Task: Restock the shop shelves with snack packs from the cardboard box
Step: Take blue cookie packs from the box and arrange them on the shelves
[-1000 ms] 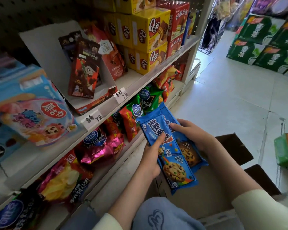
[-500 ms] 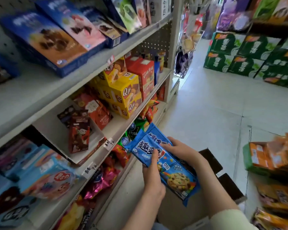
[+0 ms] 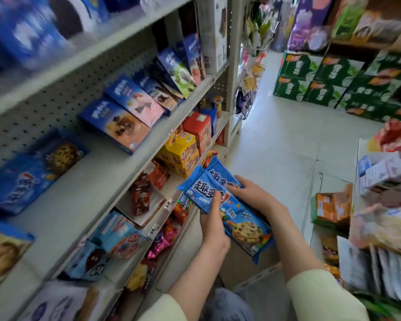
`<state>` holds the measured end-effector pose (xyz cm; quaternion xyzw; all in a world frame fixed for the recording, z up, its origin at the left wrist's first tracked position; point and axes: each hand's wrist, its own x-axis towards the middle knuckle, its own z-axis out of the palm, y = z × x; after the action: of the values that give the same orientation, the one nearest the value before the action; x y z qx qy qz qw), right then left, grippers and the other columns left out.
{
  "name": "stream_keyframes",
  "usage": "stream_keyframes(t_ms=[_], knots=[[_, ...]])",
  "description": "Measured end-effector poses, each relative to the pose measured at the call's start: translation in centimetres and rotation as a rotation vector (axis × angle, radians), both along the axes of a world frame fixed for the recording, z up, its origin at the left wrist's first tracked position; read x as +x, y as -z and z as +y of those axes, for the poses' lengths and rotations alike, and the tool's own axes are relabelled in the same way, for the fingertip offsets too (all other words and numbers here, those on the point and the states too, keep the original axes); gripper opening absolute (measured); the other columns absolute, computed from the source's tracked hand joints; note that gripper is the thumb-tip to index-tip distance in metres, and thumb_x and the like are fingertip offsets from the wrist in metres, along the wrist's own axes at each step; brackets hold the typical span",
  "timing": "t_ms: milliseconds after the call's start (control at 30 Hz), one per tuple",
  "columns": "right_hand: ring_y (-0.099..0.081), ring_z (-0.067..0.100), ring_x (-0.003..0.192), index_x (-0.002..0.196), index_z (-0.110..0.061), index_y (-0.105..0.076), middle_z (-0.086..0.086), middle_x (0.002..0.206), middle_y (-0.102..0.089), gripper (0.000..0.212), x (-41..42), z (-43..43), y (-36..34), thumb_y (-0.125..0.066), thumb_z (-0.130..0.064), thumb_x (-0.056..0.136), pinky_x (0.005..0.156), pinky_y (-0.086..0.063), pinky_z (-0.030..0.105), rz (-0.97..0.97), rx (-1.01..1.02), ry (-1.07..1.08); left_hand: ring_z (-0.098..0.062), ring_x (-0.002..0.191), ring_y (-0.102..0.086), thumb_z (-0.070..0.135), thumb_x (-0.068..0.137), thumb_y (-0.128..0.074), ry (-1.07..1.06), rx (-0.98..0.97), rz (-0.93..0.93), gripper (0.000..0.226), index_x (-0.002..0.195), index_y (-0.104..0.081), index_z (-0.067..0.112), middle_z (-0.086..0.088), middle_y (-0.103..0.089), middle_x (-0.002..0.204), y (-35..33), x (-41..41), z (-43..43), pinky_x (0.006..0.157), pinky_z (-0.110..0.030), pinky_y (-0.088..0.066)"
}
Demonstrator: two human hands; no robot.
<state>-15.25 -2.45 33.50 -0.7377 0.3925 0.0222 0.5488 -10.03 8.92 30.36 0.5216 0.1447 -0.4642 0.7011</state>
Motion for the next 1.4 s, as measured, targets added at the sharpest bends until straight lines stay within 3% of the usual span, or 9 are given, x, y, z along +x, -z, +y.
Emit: stream_keyframes(t_ms=[133, 267, 367, 500, 833, 1000, 1167, 1300, 1400], knots=[[-0.065, 0.009, 0.084, 0.115, -0.031, -0.054, -0.003, 0.104, -0.067, 0.029, 1.7, 1.7, -5.8, -0.053, -0.049, 0.092, 0.075, -0.050, 0.026, 0.036, -0.040, -0.040, -0.034, 0.093, -0.070, 0.040, 0.081, -0.072, -0.087, -0.012, 0.004, 0.045, 0.115, -0.064, 0.012, -0.015, -0.072, 0.105, -6.4, 0.6, 1.9, 0.084, -0.056, -0.054], [-0.064, 0.017, 0.101, 0.124, -0.028, -0.053, 0.000, 0.119, -0.065, 0.050, 3.5, 3.0, -11.6, -0.051, -0.061, 0.087, 0.095, -0.050, 0.039, 0.071, -0.086, -0.179, -0.036, 0.098, -0.069, 0.055, 0.062, -0.081, -0.152, -0.014, 0.050, 0.072, 0.121, -0.063, 0.016, -0.015, -0.070, 0.111, -12.2, 1.4, 3.7, 0.086, -0.058, -0.052], [-0.052, 0.021, 0.123, 0.142, -0.021, -0.039, 0.000, 0.140, -0.049, 0.067, 5.2, 3.4, -15.5, -0.049, -0.060, 0.088, 0.105, -0.039, 0.034, 0.125, -0.152, -0.308, -0.033, 0.090, -0.071, 0.045, 0.082, -0.067, -0.218, -0.060, 0.018, 0.044, 0.113, -0.066, 0.013, -0.015, -0.073, 0.102, -17.0, 2.1, 4.8, 0.074, -0.044, -0.059], [-0.058, 0.015, 0.100, 0.124, -0.020, -0.050, -0.004, 0.120, -0.058, 0.046, 9.1, 4.2, -20.1, -0.054, -0.050, 0.089, 0.092, -0.046, 0.036, 0.101, -0.132, -0.481, -0.033, 0.088, -0.071, 0.044, 0.087, -0.061, -0.342, -0.132, 0.032, 0.043, 0.111, -0.067, 0.010, -0.015, -0.073, 0.100, -20.6, 4.1, 6.1, 0.081, -0.048, -0.057], [-0.056, 0.031, 0.111, 0.123, -0.010, -0.052, 0.014, 0.121, -0.060, 0.043, 23.4, 10.9, -19.0, -0.057, -0.039, 0.092, 0.086, -0.044, 0.034, 0.055, -0.491, -0.846, -0.025, 0.075, -0.073, 0.048, 0.094, -0.048, -0.708, -0.171, -0.006, 0.038, 0.109, -0.064, 0.016, -0.006, -0.076, 0.084, -18.4, 13.9, 11.5, 0.061, -0.038, -0.058], [-0.053, 0.032, 0.119, 0.131, -0.016, -0.048, 0.012, 0.131, -0.056, 0.044, 29.2, 13.0, -15.6, -0.055, -0.030, 0.090, 0.095, -0.046, 0.042, 0.031, -0.686, -0.963, -0.030, 0.095, -0.068, 0.049, 0.092, -0.049, -0.823, -0.171, -0.012, 0.047, 0.122, -0.060, 0.015, -0.010, -0.073, 0.104, -14.9, 18.0, 13.5, 0.089, -0.050, -0.052], [-0.034, 0.028, 0.137, 0.142, -0.018, -0.038, 0.006, 0.147, -0.041, 0.049, 32.7, 14.0, -13.3, -0.050, -0.027, 0.096, 0.111, -0.029, 0.044, -0.004, -0.935, -1.057, -0.035, 0.105, -0.062, 0.048, 0.089, -0.055, -0.897, -0.193, 0.045, 0.052, 0.128, -0.058, 0.012, -0.014, -0.067, 0.114, -12.1, 19.7, 14.0, 0.105, -0.055, -0.038], [-0.027, 0.026, 0.140, 0.144, -0.015, -0.038, 0.005, 0.151, -0.035, 0.044, 34.0, 14.8, -12.5, -0.041, -0.018, 0.100, 0.111, -0.026, 0.042, -0.055, -0.965, -1.087, -0.031, 0.097, -0.064, 0.045, 0.090, -0.054, -0.921, -0.205, 0.030, 0.040, 0.113, -0.064, 0.015, -0.010, -0.075, 0.092, -10.8, 20.4, 14.3, 0.097, -0.052, -0.044], [-0.028, 0.026, 0.138, 0.143, -0.012, -0.037, 0.006, 0.151, -0.035, 0.042, 34.4, 15.2, -12.2, -0.039, -0.015, 0.100, 0.108, -0.026, 0.040, -0.054, -0.984, -1.105, -0.034, 0.104, -0.063, 0.048, 0.090, -0.054, -0.922, -0.169, 0.022, 0.039, 0.110, -0.065, 0.016, -0.011, -0.073, 0.099, -10.5, 20.8, 14.7, 0.095, -0.054, -0.045]])
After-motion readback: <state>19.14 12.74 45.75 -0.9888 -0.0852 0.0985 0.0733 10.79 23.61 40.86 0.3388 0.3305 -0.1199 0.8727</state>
